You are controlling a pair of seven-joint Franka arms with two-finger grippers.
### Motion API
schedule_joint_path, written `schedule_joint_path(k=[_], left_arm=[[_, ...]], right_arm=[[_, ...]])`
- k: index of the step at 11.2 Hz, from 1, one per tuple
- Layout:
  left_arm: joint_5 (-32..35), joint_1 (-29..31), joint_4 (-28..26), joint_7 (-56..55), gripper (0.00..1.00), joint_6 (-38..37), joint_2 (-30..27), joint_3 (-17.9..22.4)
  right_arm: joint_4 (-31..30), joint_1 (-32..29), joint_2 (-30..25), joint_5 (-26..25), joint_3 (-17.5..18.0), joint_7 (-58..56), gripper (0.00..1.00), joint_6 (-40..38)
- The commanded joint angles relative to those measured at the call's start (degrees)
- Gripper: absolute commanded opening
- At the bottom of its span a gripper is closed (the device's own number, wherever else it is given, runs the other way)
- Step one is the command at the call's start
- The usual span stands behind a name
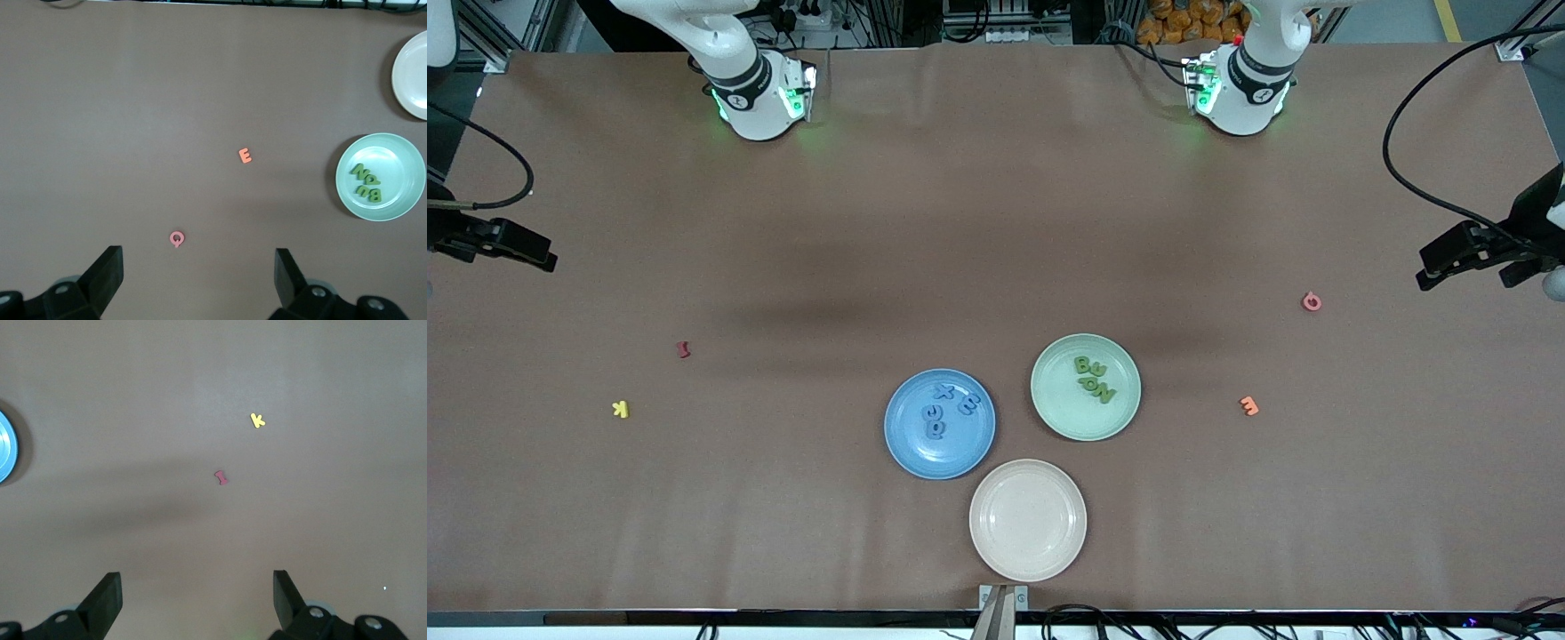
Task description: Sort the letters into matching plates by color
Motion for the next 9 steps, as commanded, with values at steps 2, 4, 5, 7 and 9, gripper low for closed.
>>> schedule_joint_path(k=[2,4,5,7,9], left_arm=[[1.50,-0.15,1.23,0.57,1.00,-2.83,-0.69,-0.67],[1.24,-0.58,1.32,0.21,1.00,-3.61,-1.13,-0.85],[-0.24,-0.59,1.67,0.21,1.00,-4.14,-1.04,-0.67],[-1.40,-0.58,2.63,0.21,1.00,-5.37,-0.87,-0.67],[-1.49,-0.76,3.16,0.21,1.00,-6.42,-0.87,-0.67]], right_arm=[[0.31,-0.69,-0.05,-0.97,0.59,0.64,1.00,-0.27],[0.31,-1.04,-0.05,-0.98,0.50,0.55,1.00,-0.27],[0.31,-1.13,-0.05,-0.97,0.50,0.55,1.00,-0.27],[0.31,-1.13,-0.05,-0.97,0.59,0.55,1.00,-0.27],[0.40,-1.22,-0.05,-0.97,0.59,0.55,1.00,-0.27]])
